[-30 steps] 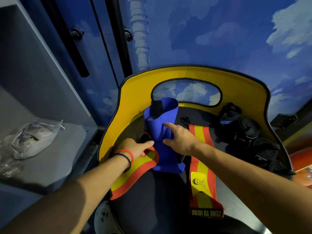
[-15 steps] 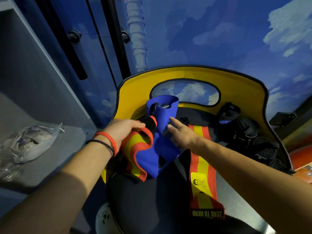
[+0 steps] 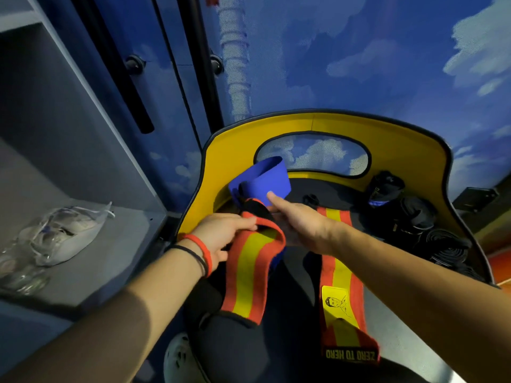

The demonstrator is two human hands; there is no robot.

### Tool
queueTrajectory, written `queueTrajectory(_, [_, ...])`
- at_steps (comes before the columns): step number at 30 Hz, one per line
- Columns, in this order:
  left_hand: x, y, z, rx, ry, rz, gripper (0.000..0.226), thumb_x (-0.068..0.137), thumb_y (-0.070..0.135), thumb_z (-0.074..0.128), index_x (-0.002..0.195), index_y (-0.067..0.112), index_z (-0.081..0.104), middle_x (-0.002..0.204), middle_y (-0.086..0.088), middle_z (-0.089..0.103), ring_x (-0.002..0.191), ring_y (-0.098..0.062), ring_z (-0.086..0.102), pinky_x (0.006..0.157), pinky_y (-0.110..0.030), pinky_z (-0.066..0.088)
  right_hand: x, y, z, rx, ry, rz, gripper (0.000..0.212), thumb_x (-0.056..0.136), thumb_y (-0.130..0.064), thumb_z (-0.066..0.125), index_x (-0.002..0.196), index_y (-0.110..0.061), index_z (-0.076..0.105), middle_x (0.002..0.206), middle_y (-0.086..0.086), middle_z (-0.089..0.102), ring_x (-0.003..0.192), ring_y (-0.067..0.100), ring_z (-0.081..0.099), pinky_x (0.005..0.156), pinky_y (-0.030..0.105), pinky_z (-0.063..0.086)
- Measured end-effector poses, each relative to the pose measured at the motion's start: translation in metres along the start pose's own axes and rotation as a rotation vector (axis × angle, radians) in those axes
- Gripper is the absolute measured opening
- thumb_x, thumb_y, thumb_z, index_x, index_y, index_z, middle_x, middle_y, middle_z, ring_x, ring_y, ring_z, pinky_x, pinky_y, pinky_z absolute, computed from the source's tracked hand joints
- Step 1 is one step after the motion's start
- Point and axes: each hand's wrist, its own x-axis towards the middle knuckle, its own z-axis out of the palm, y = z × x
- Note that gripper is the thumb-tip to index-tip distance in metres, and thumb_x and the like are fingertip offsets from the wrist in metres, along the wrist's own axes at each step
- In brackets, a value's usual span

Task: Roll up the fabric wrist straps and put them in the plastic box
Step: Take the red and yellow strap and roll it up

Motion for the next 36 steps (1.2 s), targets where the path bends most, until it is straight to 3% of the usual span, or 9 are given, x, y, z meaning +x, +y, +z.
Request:
queueTrajectory(3, [-0.001,-0.003,0.016,0.420,0.038,0.201,0.013,0.083,0.029,0.074,0.076,0.019,0.076,0.086,-0.007,0.076,0.092,-0.030,0.071,0.089,-0.045,0.058,-0.007,0.001,-0.004,0.006,0.128,-0.071,0.041,0.071,-0.044,0.088,0.092,-0.016,0.067,0.094,0.012,0.074,0.087,0.029,0.068,0.091,0.047,0.054])
queueTrajectory(6, [0.001,0.008,0.021,1.114,0.514,0.593,0.023,0.087,0.036,0.061,0.075,0.018,0.059,0.073,0.002,0.065,0.072,-0.028,0.061,0.064,-0.035,0.050,-0.011,0.007,-0.010,-0.038,0.135,-0.107,0.031,0.077,-0.005,0.083,0.096,-0.013,0.060,0.094,0.016,0.069,0.087,0.030,0.066,0.091,0.050,0.055])
queueTrajectory(9, [0.010,0.025,0.033,0.944,0.370,0.987,0.011,0.094,0.022,0.054,0.094,0.028,0.063,0.098,0.008,0.068,0.097,-0.017,0.062,0.078,-0.031,0.049,-0.017,0.011,-0.007,-0.292,0.131,-0.138,0.040,0.076,-0.001,0.081,0.111,-0.006,0.064,0.111,0.014,0.073,0.100,0.025,0.068,0.101,0.050,0.052])
queueTrajectory(12, [0.034,0.029,0.043,0.828,-0.190,0.788,0.044,0.099,0.007,0.045,0.136,0.027,0.059,0.142,0.008,0.057,0.139,-0.007,0.042,0.114,-0.028,0.035,-0.023,0.016,-0.001,-0.465,0.135,-0.171,0.053,0.071,-0.013,0.084,0.120,-0.025,0.067,0.119,0.001,0.070,0.112,0.019,0.064,0.103,0.042,0.050])
queueTrajectory(14, [0.051,0.023,0.047,1.036,-0.317,0.641,0.047,0.103,0.007,0.041,0.146,0.024,0.050,0.155,0.002,0.044,0.151,-0.015,0.023,0.121,-0.036,0.025,-0.028,0.021,-0.002,-0.507,0.128,-0.175,0.050,0.073,-0.015,0.085,0.119,-0.023,0.067,0.123,-0.001,0.067,0.115,0.017,0.061,0.104,0.040,0.049])
queueTrajectory(17, [0.072,0.009,0.038,1.135,-0.253,0.495,0.042,0.105,0.013,0.037,0.140,0.025,0.056,0.156,0.004,0.041,0.155,-0.017,0.001,0.123,-0.031,0.009,-0.040,0.030,-0.010,-0.461,0.092,-0.163,0.025,0.074,-0.010,0.085,0.088,-0.014,0.065,0.093,0.005,0.071,0.086,0.021,0.067,0.084,0.042,0.055])
queueTrajectory(22, [0.079,0.003,0.018,1.008,-0.180,0.272,0.033,0.088,0.048,0.050,0.115,0.050,0.069,0.167,0.014,0.004,0.154,-0.018,0.001,0.125,-0.039,0.006,-0.055,0.024,-0.032,-0.167,0.194,-0.154,0.041,0.076,0.010,0.076,0.068,-0.020,0.049,0.070,0.009,0.058,0.065,0.021,0.055,0.059,0.032,0.043])
queueTrajectory(31, [0.084,-0.017,0.011,1.444,-0.294,0.344,0.104,0.059,0.083,0.071,0.150,0.051,0.031,0.162,0.030,0.005,0.149,-0.033,-0.027,0.116,-0.062,-0.021,-0.073,0.004,-0.058,0.162,0.100,-0.088,0.037,0.082,0.018,0.059,0.068,-0.015,0.048,0.068,0.010,0.065,0.058,0.022,0.065,0.051,0.028,0.053])
queueTrajectory(36, [0.085,-0.019,0.023,1.494,0.012,0.689,0.036,0.083,0.048,0.073,0.117,0.039,0.068,0.159,0.023,0.025,0.153,-0.032,-0.014,0.115,-0.065,-0.019,-0.074,0.000,-0.060,0.205,0.095,-0.127,0.036,0.075,0.013,0.062,0.065,-0.017,0.044,0.068,0.010,0.059,0.061,0.023,0.059,0.056,0.029,0.050])
